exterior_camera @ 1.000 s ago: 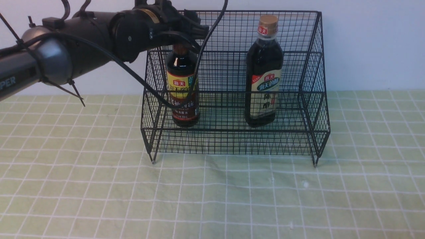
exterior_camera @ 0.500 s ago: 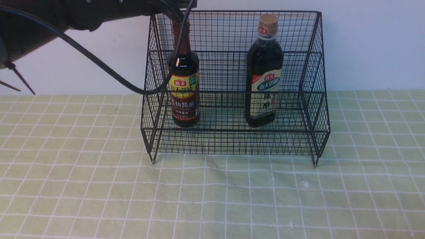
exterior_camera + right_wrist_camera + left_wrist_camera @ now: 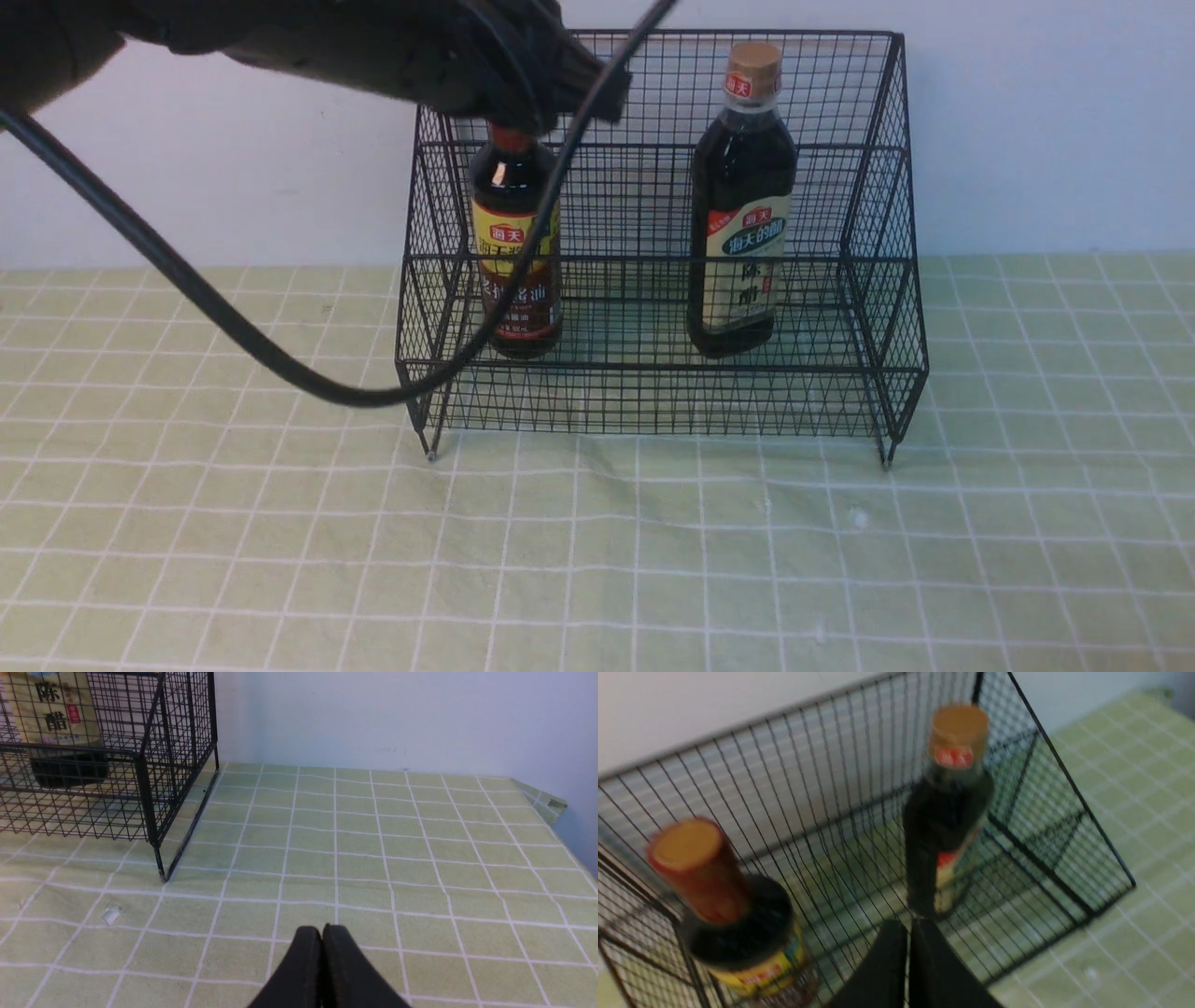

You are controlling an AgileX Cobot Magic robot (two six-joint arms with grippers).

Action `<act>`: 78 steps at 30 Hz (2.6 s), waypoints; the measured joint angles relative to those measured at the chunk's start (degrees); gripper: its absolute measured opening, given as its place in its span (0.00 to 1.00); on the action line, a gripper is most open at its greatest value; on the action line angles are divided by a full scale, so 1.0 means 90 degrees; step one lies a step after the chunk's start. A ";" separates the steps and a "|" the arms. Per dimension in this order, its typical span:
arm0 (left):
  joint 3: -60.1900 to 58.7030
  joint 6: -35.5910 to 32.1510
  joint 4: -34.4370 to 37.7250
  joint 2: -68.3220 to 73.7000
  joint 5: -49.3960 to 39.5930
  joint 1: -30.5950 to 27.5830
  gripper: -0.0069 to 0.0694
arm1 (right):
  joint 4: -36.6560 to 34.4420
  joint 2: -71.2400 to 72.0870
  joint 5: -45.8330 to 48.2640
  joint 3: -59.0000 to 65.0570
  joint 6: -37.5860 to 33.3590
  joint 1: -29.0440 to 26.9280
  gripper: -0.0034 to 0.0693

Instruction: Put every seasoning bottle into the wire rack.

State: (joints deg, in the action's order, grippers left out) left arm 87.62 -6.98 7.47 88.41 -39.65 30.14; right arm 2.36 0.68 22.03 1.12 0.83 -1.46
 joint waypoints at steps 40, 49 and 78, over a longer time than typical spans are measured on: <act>0.0000 -0.4925 0.4851 0.2448 0.2634 0.0117 0.08 | 0.0000 0.0000 0.0000 0.0000 0.0000 -0.0012 0.03; 0.0000 -0.4977 0.4858 0.2504 0.2933 0.0117 0.08 | 0.0000 0.0000 0.0000 0.0000 0.0000 -0.0012 0.03; 0.0000 -0.4750 0.4650 0.1701 0.1443 -0.0147 0.08 | 0.0000 0.0000 0.0000 0.0000 0.0000 -0.0012 0.03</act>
State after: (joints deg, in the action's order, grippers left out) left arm 87.62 -49.73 49.32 103.72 -26.67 28.82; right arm 2.36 0.68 22.03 1.12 0.83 -1.56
